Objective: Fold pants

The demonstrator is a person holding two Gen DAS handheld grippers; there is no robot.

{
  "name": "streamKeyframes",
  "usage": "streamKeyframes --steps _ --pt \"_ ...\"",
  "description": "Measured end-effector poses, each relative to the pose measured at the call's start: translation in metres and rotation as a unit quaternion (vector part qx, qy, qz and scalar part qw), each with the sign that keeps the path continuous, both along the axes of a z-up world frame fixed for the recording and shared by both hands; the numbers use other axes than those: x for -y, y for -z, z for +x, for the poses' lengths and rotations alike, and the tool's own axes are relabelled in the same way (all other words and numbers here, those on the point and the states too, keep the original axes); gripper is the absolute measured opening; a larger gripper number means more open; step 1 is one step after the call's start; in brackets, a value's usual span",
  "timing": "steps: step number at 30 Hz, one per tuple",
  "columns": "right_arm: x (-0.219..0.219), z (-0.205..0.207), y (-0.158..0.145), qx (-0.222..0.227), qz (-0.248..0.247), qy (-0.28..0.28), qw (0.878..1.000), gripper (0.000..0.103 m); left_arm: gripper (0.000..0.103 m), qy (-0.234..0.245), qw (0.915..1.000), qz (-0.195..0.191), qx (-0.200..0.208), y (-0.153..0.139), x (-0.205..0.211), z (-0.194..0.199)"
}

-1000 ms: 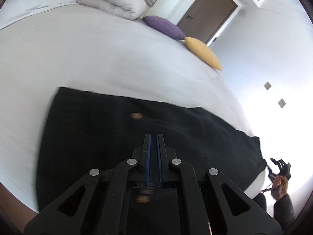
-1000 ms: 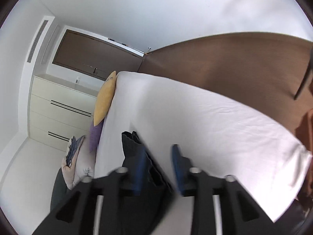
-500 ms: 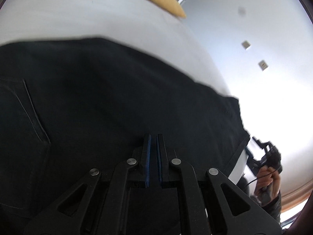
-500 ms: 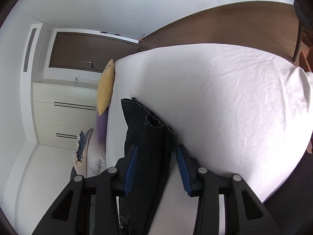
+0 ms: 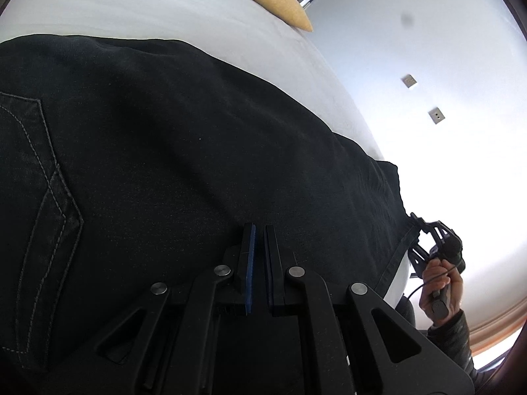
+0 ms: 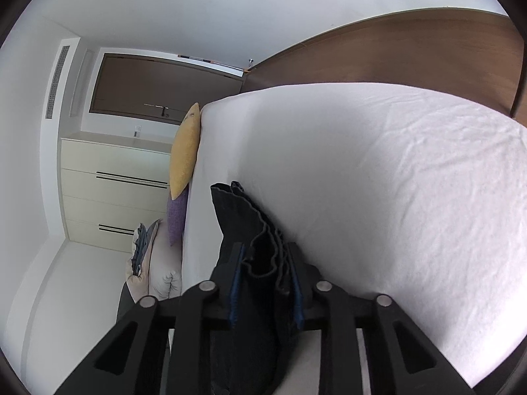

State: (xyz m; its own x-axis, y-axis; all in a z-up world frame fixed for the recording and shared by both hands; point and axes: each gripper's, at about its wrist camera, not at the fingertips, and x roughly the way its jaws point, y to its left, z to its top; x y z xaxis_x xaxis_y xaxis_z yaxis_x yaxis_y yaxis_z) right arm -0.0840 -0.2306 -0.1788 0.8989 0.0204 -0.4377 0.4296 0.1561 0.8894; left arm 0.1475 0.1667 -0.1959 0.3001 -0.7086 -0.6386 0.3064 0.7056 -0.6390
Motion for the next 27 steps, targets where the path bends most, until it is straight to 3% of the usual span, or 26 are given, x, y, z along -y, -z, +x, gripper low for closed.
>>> streamKeyframes --steps 10,14,16,18,19,21,25,27 --pt "-0.010 0.009 -0.014 -0.024 -0.047 -0.003 0.999 0.012 0.005 -0.003 1.0000 -0.001 0.006 -0.004 0.004 -0.004" --pt "-0.034 0.026 -0.042 -0.039 -0.120 -0.040 0.991 0.011 0.004 -0.004 1.0000 -0.004 0.006 -0.004 0.003 -0.006" --pt "-0.067 0.043 -0.064 -0.051 -0.186 -0.089 0.977 0.011 0.004 -0.006 1.0000 -0.006 0.005 -0.003 0.003 -0.006" --pt "-0.102 0.058 -0.078 -0.061 -0.248 -0.137 0.957 0.011 0.004 -0.008 0.9999 -0.007 0.005 -0.003 0.004 -0.006" --pt "-0.130 0.068 -0.086 -0.069 -0.294 -0.171 0.938 0.011 0.004 -0.009 0.9999 -0.008 0.004 -0.002 0.005 -0.006" --pt "-0.182 0.084 -0.088 -0.088 -0.371 -0.230 0.895 0.011 0.004 -0.014 0.9999 -0.009 0.001 -0.003 0.005 -0.006" --pt "-0.270 0.118 -0.046 -0.175 -0.526 -0.306 0.774 0.012 0.004 -0.033 0.9993 -0.013 -0.011 -0.009 0.008 -0.008" --pt "-0.283 0.120 -0.030 -0.190 -0.557 -0.303 0.749 0.012 0.004 -0.036 0.9989 -0.023 -0.021 -0.011 0.011 -0.008"
